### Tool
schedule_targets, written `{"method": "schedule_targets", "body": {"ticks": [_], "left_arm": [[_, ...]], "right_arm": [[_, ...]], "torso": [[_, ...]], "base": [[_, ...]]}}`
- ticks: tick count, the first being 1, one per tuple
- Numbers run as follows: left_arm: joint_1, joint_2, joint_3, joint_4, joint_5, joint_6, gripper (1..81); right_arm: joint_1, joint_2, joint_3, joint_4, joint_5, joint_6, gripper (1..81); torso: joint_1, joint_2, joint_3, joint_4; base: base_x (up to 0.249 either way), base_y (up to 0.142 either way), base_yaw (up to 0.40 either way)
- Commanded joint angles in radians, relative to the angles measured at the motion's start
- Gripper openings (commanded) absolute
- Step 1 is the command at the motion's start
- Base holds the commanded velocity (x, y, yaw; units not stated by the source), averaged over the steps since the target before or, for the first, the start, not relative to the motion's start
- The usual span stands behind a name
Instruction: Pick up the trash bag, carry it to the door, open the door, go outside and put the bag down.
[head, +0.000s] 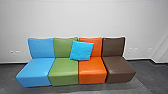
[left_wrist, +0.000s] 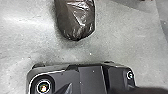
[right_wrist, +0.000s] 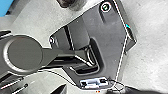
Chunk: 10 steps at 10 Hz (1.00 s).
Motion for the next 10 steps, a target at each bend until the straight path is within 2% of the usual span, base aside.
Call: {"method": "schedule_targets", "body": {"ticks": [1, 4, 5, 6, 10], "left_arm": [[-0.103, -0.010, -0.008, -0.037, 0.057, -0.001, 81.1], [-0.126, 0.001, 0.014, -0.058, 0.064, -0.001, 81.1], [-0.128, 0.002, 0.015, -0.058, 0.064, -0.001, 81.1], [-0.128, 0.002, 0.014, -0.058, 0.064, -0.001, 81.1], [-0.137, -0.013, 0.029, -0.060, 0.064, -0.001, 81.1]], "right_arm": [[0.013, -0.076, 0.062, 0.019, -0.066, 0.004, 81.1], [-0.004, -0.163, 0.140, 0.018, -0.028, 0.004, 81.1], [-0.009, -0.191, 0.164, 0.018, -0.014, 0.004, 81.1], [-0.012, -0.214, 0.190, 0.018, 0.000, 0.004, 81.1], [-0.013, -0.258, 0.240, 0.016, 0.004, 0.002, 81.1]], "torso": [[0.063, -0.099, 0.000, 0.000], [0.134, -0.212, 0.000, 0.000], [0.157, -0.249, -0.022, 0.000], [0.180, -0.286, -0.070, 0.000], [0.261, -0.416, -0.191, 0.000]], "base": [[0.000, 0.000, 0.000], [0.000, 0.000, 0.000], [0.000, 0.000, 0.000], [0.000, 0.000, 0.000], [0.000, 0.000, 0.000]]}}
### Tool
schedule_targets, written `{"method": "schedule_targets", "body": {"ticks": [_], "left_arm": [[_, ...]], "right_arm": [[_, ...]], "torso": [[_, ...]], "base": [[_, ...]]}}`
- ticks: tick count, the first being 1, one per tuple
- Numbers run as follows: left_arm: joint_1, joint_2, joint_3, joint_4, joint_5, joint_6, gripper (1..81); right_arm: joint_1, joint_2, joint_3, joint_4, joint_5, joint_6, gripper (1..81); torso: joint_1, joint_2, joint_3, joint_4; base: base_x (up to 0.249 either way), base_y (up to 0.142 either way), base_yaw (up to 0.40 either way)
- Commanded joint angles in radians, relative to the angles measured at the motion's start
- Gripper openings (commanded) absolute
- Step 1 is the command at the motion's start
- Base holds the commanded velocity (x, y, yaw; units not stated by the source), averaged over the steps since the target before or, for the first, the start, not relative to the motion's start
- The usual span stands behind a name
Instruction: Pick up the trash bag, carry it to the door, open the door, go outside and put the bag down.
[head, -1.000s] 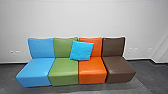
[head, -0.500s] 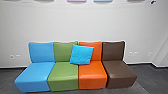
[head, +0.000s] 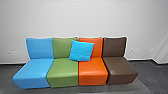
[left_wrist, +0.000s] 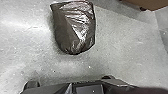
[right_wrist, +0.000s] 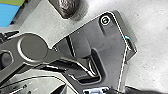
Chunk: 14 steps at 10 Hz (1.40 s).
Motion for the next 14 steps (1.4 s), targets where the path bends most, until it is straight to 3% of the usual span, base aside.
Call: {"method": "schedule_targets", "body": {"ticks": [1, 4, 5, 8, 9, 10, 14], "left_arm": [[-0.091, -0.029, 0.032, -0.013, 0.058, -0.001, 81.1], [-0.131, -0.028, 0.035, -0.034, 0.087, -0.001, 81.1], [-0.150, -0.026, 0.031, -0.039, 0.087, -0.001, 81.1], [-0.220, -0.021, 0.022, -0.059, 0.090, -0.009, 81.1], [-0.245, -0.017, 0.018, -0.063, 0.123, -0.009, 81.1], [-0.271, -0.011, 0.006, -0.098, 0.162, -0.012, 81.1], [-0.378, -0.006, -0.008, -0.166, 0.266, -0.012, 81.1]], "right_arm": [[0.022, -0.086, 0.055, 0.009, -0.068, -0.001, 81.1], [0.022, -0.144, 0.111, 0.006, -0.067, -0.001, 81.1], [0.021, -0.155, 0.124, 0.005, -0.067, -0.001, 81.1], [0.021, -0.179, 0.152, 0.008, -0.068, -0.001, 81.1], [0.021, -0.184, 0.153, 0.009, -0.068, -0.001, 81.1], [0.023, -0.184, 0.156, 0.009, -0.070, -0.001, 81.1], [0.021, -0.204, 0.182, 0.009, -0.068, 0.001, 81.1]], "torso": [[0.063, -0.097, -0.091, 0.000], [0.132, -0.206, -0.195, 0.000], [0.155, -0.243, -0.136, 0.000], [0.207, -0.324, -0.177, 0.000], [0.230, -0.360, -0.181, 0.000], [0.256, -0.402, -0.181, 0.000], [0.349, -0.552, -0.182, 0.000]], "base": [[0.000, 0.000, 0.000], [0.000, 0.000, 0.000], [0.000, 0.000, 0.000], [0.000, 0.000, 0.000], [0.000, 0.000, 0.000], [0.000, 0.000, 0.000], [0.000, 0.000, 0.000]]}}
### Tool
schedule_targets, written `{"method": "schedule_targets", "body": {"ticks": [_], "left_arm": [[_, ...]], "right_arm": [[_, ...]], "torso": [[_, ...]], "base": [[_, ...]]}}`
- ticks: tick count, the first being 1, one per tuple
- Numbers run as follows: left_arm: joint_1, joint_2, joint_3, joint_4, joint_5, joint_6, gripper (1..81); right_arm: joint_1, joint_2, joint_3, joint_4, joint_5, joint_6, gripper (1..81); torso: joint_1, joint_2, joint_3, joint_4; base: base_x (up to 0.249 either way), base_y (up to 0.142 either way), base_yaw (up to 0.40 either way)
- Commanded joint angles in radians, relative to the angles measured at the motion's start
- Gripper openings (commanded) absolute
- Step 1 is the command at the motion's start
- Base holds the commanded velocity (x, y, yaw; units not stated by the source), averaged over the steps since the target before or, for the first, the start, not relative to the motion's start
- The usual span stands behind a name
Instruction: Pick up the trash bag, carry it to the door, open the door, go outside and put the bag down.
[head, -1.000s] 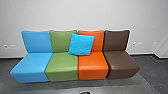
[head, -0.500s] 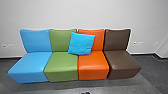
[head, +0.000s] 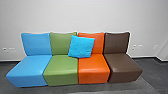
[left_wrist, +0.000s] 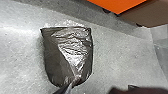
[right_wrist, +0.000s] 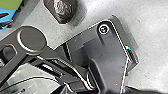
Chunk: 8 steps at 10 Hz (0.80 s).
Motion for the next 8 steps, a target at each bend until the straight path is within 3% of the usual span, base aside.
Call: {"method": "schedule_targets", "body": {"ticks": [1, 3, 8], "left_arm": [[-0.169, -0.015, 0.003, -0.055, 0.111, 0.002, 81.1], [-0.175, -0.015, 0.000, -0.067, 0.108, 0.002, 81.1], [-0.180, -0.003, -0.040, -0.066, 0.105, 0.002, 81.1]], "right_arm": [[0.023, -0.088, 0.055, 0.008, -0.072, -0.001, 81.1], [0.021, -0.118, 0.092, 0.005, -0.072, -0.001, 81.1], [0.021, -0.158, 0.140, 0.002, -0.071, -0.003, 81.1]], "torso": [[0.063, -0.098, -0.089, 0.000], [0.097, -0.154, -0.117, 0.000], [0.209, -0.330, -0.283, 0.000]], "base": [[0.000, 0.000, 0.000], [0.000, 0.000, 0.000], [0.000, 0.000, 0.000]]}}
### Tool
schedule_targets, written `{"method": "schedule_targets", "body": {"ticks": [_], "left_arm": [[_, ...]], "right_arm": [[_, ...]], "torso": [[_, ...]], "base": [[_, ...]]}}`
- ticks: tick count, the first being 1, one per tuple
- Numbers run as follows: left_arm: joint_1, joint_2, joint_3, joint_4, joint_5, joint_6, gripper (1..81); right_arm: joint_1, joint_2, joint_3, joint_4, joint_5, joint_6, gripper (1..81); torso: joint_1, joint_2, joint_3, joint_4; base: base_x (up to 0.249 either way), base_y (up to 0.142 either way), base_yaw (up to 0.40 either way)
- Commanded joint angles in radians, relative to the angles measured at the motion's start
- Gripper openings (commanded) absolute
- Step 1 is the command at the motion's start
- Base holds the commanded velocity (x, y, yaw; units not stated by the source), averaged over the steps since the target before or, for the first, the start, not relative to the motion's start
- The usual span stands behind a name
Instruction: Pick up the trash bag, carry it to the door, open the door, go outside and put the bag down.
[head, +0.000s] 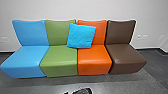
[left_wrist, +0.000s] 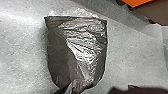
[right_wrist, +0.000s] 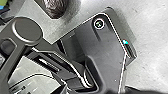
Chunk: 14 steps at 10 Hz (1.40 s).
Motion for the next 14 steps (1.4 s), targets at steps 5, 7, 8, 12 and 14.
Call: {"method": "schedule_targets", "body": {"ticks": [5, 7, 8, 12, 14], "left_arm": [[-0.173, 0.019, -0.035, -0.017, 0.070, 0.002, 81.1], [-0.180, 0.042, -0.038, -0.010, 0.070, -0.001, 81.1], [-0.180, 0.044, -0.038, -0.011, 0.070, -0.001, 81.1], [-0.164, 0.054, -0.038, -0.013, 0.070, -0.001, 81.1], [-0.164, 0.058, -0.038, -0.016, 0.070, -0.001, 81.1]], "right_arm": [[0.027, -0.102, 0.069, 0.002, -0.076, -0.002, 81.1], [0.028, -0.105, 0.071, 0.008, -0.076, -0.001, 81.1], [0.030, -0.105, 0.072, 0.008, -0.076, -0.001, 81.1], [0.031, -0.108, 0.083, 0.004, -0.076, -0.001, 81.1], [0.034, -0.108, 0.084, 0.004, -0.076, -0.002, 81.1]], "torso": [[0.150, -0.235, -0.128, 0.000], [0.186, -0.293, -0.143, 0.000], [0.208, -0.329, -0.147, 0.000], [0.295, -0.470, -0.246, -0.020], [0.332, -0.530, -0.294, -0.007]], "base": [[0.000, 0.000, 0.000], [0.000, 0.000, 0.000], [0.000, 0.000, 0.000], [0.000, 0.000, 0.000], [0.000, 0.000, 0.000]]}}
